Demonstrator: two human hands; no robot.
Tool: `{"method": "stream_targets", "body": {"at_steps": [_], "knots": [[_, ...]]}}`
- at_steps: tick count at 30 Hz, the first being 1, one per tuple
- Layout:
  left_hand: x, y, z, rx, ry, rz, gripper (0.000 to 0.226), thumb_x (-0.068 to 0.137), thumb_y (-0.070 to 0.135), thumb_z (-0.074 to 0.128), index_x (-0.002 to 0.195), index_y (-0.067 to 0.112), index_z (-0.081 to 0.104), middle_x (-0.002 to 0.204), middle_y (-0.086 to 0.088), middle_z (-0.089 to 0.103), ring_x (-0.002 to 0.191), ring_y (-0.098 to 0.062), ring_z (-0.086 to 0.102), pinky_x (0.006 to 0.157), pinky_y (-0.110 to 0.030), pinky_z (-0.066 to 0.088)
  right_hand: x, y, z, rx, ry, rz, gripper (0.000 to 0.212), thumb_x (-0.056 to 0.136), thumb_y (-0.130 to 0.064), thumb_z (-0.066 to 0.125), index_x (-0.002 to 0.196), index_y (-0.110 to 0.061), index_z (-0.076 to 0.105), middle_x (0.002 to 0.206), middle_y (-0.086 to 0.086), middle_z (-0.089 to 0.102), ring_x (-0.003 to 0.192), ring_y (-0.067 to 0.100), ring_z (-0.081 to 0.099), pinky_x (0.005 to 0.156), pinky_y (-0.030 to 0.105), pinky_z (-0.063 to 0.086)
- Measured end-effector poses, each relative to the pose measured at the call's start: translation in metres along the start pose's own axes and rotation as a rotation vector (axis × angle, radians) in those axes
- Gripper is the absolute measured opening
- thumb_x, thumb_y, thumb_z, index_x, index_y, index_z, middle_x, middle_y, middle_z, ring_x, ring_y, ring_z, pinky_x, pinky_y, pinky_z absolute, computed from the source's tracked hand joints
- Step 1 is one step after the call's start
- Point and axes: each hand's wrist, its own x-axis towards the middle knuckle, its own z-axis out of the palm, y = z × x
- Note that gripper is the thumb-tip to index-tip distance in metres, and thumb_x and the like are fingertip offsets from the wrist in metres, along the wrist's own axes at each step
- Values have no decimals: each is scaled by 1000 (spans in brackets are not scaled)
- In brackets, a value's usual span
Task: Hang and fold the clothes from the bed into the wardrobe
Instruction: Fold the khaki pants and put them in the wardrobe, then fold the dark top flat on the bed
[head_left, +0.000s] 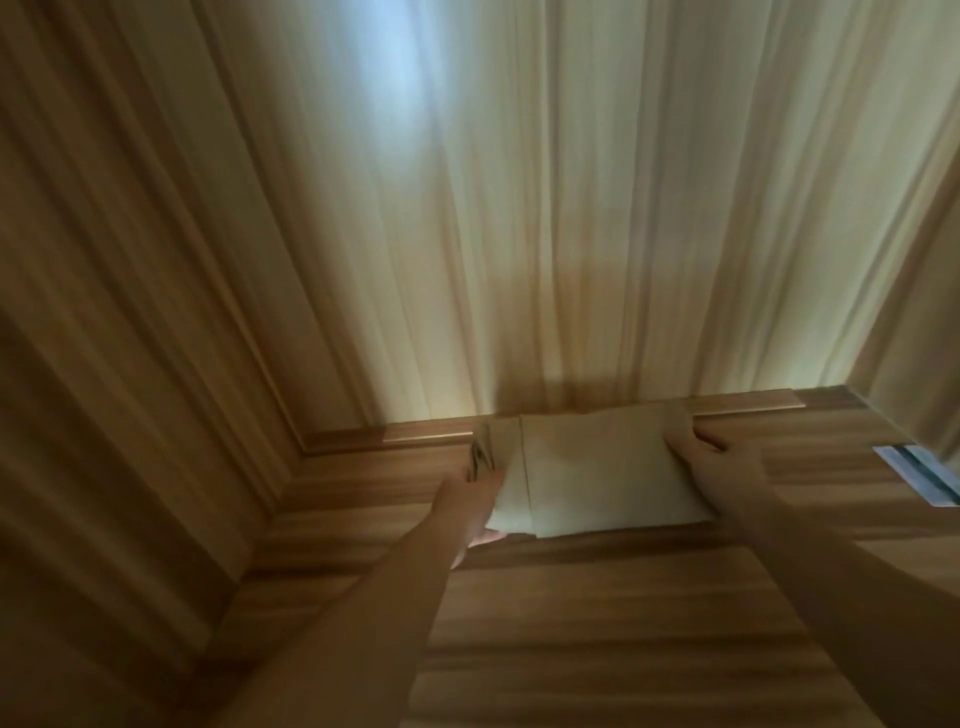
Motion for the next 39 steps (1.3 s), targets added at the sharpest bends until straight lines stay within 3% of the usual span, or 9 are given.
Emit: {"method": "stream_targets", "body": {"at_steps": [3, 7, 9, 12, 16, 20, 24, 32, 39], "knots": [[5, -2, 0, 208, 50, 102, 28, 92, 34, 62, 113, 16, 61, 114, -7, 61, 104, -26, 60, 74, -38, 60, 6, 6, 4, -138, 29, 15, 56, 87, -37, 69, 134, -9, 57, 129, 10, 62, 117, 29, 57, 93, 33, 44], [7, 5, -3, 615, 129, 327, 19, 95, 35, 57, 96, 16, 63, 87, 1, 64, 70, -10, 56, 62, -25, 48, 7, -3, 4, -393, -7, -10, 53, 92, -41, 60, 134, -10, 57, 127, 15, 63, 118, 36, 56, 95, 37, 43], [1, 13, 0, 779, 157, 434, 24, 93, 33, 56, 113, 19, 61, 98, 1, 63, 79, -13, 57, 66, -25, 49, 0, -13, 2, -474, -49, -27, 53, 94, -40, 56, 135, -8, 54, 126, 16, 62, 116, 36, 56, 90, 35, 44], [-18, 29, 12, 1080, 169, 535, 47, 92, 30, 54, 138, 28, 47, 133, 3, 50, 117, -21, 52, 94, -33, 47, -18, -32, -3, -638, -101, -91, 65, 89, -45, 57, 143, -11, 41, 135, 14, 54, 120, 34, 52, 95, 38, 45], [-59, 52, 36, 1284, 31, 587, 34, 94, 27, 50, 124, 15, 59, 121, -4, 62, 108, -23, 60, 87, -29, 50, -58, -73, -18, -807, -200, -187, 58, 90, -42, 56, 140, -15, 44, 137, 9, 50, 119, 27, 53, 97, 37, 46], [-120, 57, 58, 1351, -93, 706, 34, 95, 32, 46, 124, 19, 59, 121, -3, 63, 109, -24, 59, 90, -36, 50, -115, -104, -42, -878, -183, -289, 43, 89, -38, 57, 126, -16, 58, 122, 6, 61, 112, 24, 59, 89, 33, 47], [-183, 32, 58, 1318, -121, 954, 34, 91, 32, 55, 123, 23, 60, 125, -2, 60, 113, -24, 56, 93, -37, 48, -199, -104, -78, -1004, -64, -321, 51, 90, -42, 58, 136, -21, 49, 135, 0, 53, 121, 18, 52, 93, 26, 41], [-292, -38, 29, 1278, -363, 1265, 39, 83, 40, 58, 121, 29, 60, 125, 3, 57, 120, -23, 51, 97, -34, 44, -385, -59, -142, -1077, 196, -164, 51, 86, -46, 59, 132, -26, 48, 133, 1, 50, 120, 24, 52, 96, 35, 45], [-362, -80, 8, 1140, -602, 1287, 40, 79, 38, 61, 118, 26, 63, 117, 3, 59, 111, -21, 57, 92, -31, 45, -530, -36, -197, -1099, 447, -19, 49, 92, -49, 50, 136, -29, 44, 131, -2, 50, 123, 22, 47, 96, 35, 43]]}}
